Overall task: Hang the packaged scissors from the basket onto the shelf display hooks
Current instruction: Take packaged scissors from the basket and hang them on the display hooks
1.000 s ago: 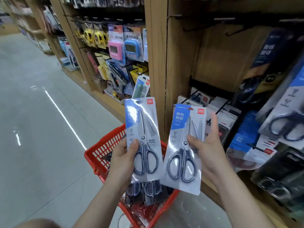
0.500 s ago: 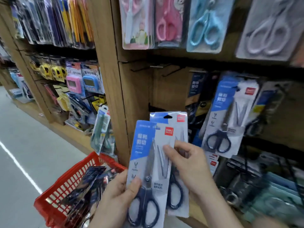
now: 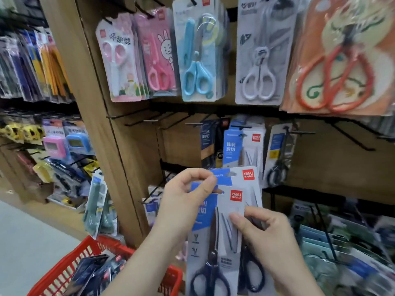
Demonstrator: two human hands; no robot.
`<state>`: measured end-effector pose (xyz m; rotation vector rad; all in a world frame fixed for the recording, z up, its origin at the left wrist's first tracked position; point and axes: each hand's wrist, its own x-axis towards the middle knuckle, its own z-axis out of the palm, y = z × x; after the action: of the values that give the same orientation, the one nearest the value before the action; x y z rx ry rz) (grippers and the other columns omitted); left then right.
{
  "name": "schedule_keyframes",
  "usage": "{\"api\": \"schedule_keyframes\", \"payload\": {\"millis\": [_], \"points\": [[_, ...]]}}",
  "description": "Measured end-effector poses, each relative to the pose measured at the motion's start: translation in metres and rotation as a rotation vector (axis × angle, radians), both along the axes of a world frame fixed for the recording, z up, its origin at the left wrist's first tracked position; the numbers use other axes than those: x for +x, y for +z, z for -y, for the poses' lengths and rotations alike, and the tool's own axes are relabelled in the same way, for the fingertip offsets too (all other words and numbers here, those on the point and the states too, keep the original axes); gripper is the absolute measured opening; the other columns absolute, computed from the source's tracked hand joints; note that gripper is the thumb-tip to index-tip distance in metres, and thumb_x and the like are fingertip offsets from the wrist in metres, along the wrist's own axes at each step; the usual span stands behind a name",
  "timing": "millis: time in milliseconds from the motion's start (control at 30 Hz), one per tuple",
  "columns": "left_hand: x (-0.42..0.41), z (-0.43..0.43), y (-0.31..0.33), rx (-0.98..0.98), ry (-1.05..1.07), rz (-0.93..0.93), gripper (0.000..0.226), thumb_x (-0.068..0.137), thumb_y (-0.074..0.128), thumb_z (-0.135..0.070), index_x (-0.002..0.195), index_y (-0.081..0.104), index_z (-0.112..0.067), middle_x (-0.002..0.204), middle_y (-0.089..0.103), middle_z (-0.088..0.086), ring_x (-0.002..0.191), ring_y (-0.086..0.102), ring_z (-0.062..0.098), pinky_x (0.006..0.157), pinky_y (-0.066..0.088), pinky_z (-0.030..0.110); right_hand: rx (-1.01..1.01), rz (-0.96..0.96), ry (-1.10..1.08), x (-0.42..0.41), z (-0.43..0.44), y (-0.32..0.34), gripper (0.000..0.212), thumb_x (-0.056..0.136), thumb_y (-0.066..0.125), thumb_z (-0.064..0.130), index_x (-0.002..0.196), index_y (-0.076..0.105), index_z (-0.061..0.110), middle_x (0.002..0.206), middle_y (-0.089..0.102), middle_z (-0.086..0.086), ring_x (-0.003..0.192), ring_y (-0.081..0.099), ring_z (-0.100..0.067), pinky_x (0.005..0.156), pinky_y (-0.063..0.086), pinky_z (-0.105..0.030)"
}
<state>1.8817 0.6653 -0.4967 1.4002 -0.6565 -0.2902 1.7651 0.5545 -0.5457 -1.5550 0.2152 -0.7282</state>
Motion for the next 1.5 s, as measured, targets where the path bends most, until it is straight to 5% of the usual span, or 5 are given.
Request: {"api": "schedule_keyframes", "payload": {"millis": [433,667,1067,1200,1500], "points": [[0.020,0.103,0.037,0.089,0.126,0.158,0.017,0.100,0.054,-0.033,0.097,0.063,-0.019,0.094,0.069,0.005,0.081,0.060,0.018,0.076,0.050,0.037,-0.063,0.047,-0.249,0.014,0.059,0.023,0.040,0.088,0.068,0.036,0.070,0.065,0.000,0.059,0.054,-0.012,0.065,0.043,-0.009,0.063,0.037,-0.029],[0.027,0.107,0.024,0.118,0.090,0.044,0.019,0.101,0.053,-0.034,0.098,0.064,-0.018,0.106,0.071,0.012,0.100,0.066,0.035,0.094,0.053,0.048,-0.074,-0.039,-0.291,0.018,0.065,0.016,0.035,0.092,0.068,0.023,0.056,0.066,0.020,0.055,0.055,0.008,0.058,0.043,-0.002,0.057,0.038,-0.021],[0.042,0.117,0.019,0.154,0.087,0.092,0.026,0.103,0.047,-0.037,0.101,0.059,-0.013,0.089,0.059,0.013,0.079,0.052,0.016,0.076,0.050,0.040,-0.058,-0.123,-0.379,0.023,0.067,0.015,0.022,0.092,0.067,0.025,0.075,0.077,0.016,0.078,0.074,-0.005,0.072,0.067,-0.018,0.078,0.055,-0.041],[0.050,0.122,0.015,0.167,0.074,0.199,0.021,0.103,0.048,-0.034,0.095,0.056,-0.016,0.078,0.053,-0.004,0.065,0.046,0.010,0.064,0.041,0.027,-0.081,-0.129,-0.529,0.017,0.066,0.009,0.027,0.090,0.069,0.017,0.079,0.070,0.042,0.089,0.072,0.018,0.090,0.065,0.004,0.088,0.050,-0.023],[0.052,0.148,0.011,0.100,0.195,0.120,0.024,0.102,0.050,-0.032,0.113,0.059,-0.012,0.111,0.067,0.009,0.105,0.062,0.025,0.090,0.048,0.037,-0.089,-0.036,-0.548,-0.018,0.074,0.005,0.027,0.084,0.068,-0.003,0.076,0.063,0.023,0.081,0.064,0.011,0.079,0.059,0.000,0.069,0.043,-0.011]]}}
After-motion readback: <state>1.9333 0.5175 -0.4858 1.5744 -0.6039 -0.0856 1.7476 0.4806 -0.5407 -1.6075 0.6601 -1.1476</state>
